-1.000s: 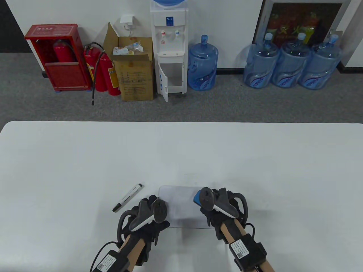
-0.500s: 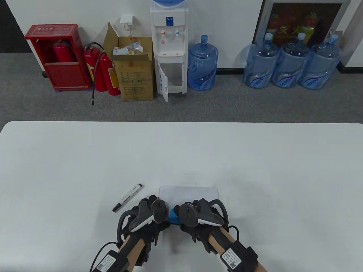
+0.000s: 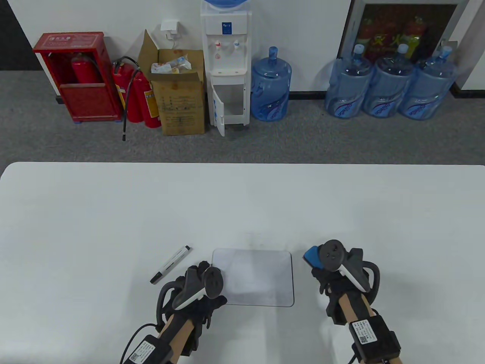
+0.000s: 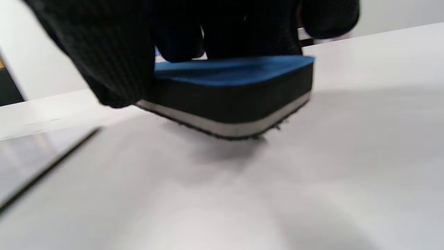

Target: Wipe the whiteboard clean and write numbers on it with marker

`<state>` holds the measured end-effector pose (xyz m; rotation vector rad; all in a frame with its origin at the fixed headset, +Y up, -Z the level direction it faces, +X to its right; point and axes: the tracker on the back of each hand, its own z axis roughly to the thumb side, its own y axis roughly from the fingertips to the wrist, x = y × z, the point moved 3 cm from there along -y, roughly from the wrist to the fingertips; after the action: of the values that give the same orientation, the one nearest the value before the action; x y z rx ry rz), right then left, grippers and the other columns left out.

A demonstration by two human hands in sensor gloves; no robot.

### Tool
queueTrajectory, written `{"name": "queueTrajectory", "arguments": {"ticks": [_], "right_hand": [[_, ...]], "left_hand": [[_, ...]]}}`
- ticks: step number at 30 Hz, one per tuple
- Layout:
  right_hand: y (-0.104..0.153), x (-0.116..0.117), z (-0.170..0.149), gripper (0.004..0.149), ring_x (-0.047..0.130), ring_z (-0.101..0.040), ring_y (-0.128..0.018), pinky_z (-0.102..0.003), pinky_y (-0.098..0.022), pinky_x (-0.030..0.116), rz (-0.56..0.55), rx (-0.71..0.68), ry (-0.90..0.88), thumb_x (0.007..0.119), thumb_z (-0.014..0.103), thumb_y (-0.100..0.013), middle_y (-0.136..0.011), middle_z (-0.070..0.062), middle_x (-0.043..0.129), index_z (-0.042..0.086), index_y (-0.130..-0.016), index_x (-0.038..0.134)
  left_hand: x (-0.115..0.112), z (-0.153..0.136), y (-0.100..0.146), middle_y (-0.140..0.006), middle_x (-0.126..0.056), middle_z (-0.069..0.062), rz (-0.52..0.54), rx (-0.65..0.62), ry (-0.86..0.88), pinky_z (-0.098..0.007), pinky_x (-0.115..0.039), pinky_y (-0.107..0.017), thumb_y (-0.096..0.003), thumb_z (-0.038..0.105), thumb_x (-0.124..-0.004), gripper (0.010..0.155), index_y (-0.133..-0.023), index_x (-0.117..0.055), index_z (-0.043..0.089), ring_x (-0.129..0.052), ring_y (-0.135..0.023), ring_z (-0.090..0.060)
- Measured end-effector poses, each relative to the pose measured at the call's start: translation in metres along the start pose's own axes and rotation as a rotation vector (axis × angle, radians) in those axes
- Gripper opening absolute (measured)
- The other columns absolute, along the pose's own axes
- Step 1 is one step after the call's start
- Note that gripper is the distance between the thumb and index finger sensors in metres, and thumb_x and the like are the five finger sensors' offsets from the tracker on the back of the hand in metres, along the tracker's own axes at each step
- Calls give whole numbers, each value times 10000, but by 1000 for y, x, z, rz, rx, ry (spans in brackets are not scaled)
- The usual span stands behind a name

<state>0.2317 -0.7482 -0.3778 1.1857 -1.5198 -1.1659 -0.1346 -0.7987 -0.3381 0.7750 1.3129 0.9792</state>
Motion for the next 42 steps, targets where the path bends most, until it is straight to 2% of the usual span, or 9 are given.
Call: {"name": "queueTrajectory", "arguments": {"ticks": [5, 11, 13, 20, 27, 31, 36, 38, 42], "right_hand": [[-4, 5, -23, 692, 817, -372, -814, -622, -664, 564, -17, 84, 4, 902, 440, -391, -995, -131, 707, 214, -1012, 701], [-5, 11, -22, 693, 843, -364, -796, -617, -656, 584, -20, 98, 79, 889, 466, -387, -990, -128, 724, 217, -1008, 710], [-3, 7, -18, 711, 802, -369, -850, -619, -671, 561, -22, 85, 81, 866, 503, -387, -1024, -120, 680, 224, -1018, 695], [20, -13, 33, 705, 759, -373, -894, -621, -657, 568, -101, -157, 14, 838, 524, -395, -1031, -110, 666, 221, -1015, 698], [50, 7, 73, 696, 680, -390, -952, -623, -659, 561, -90, -344, -61, 793, 549, -407, -1046, -101, 650, 232, -1019, 695], [50, 15, 65, 698, 654, -394, -967, -623, -663, 553, -83, -336, -49, 789, 551, -408, -1053, -98, 637, 231, -1021, 689], [48, 13, 47, 695, 635, -405, -972, -630, -664, 534, -73, -307, -150, 791, 542, -409, -1055, -108, 626, 220, -1018, 694], [47, 12, 38, 696, 633, -403, -974, -630, -667, 531, -70, -289, -164, 791, 541, -409, -1056, -108, 625, 220, -1019, 694], [45, 8, 26, 694, 623, -406, -979, -634, -670, 522, -67, -268, -229, 792, 538, -411, -1059, -108, 620, 217, -1019, 696]], "left_hand": [[0, 0, 0, -1276, -234, -17, 0, 0, 1, -638, -375, -809, -447, 598, -617, 772, -1120, -328, 354, -308, -1154, -401], [0, 0, 0, -1275, -236, -17, 1, 0, 2, -638, -375, -808, -447, 598, -616, 768, -1118, -341, 346, -307, -1154, -399], [0, 0, 0, -1275, -234, -19, 0, 0, 2, -638, -375, -808, -447, 598, -616, 769, -1119, -340, 345, -306, -1154, -400], [0, 0, 0, -1275, -235, -15, 1, 0, 4, -638, -375, -808, -446, 599, -615, 770, -1119, -339, 347, -304, -1154, -398], [-1, -1, 0, -1275, -236, -8, 4, 3, 8, -635, -376, -808, -445, 603, -614, 769, -1118, -340, 352, -302, -1156, -390], [-1, -2, 1, -1275, -239, -2, 14, 2, 9, -636, -372, -810, -442, 609, -611, 768, -1117, -343, 357, -305, -1157, -383], [3, -5, 3, -1276, -296, -3, 46, -14, 35, -624, -388, -809, -441, 622, -615, 771, -1128, -378, 364, -350, -1152, -384], [14, -8, 7, -1272, -339, -15, 107, -24, 86, -623, -415, -800, -439, 616, -622, 771, -1128, -400, 350, -414, -1137, -391], [45, -19, 20, -1272, -348, -33, 206, -7, 119, -621, -399, -805, -446, 606, -631, 772, -1134, -403, 340, -387, -1140, -390]]}}
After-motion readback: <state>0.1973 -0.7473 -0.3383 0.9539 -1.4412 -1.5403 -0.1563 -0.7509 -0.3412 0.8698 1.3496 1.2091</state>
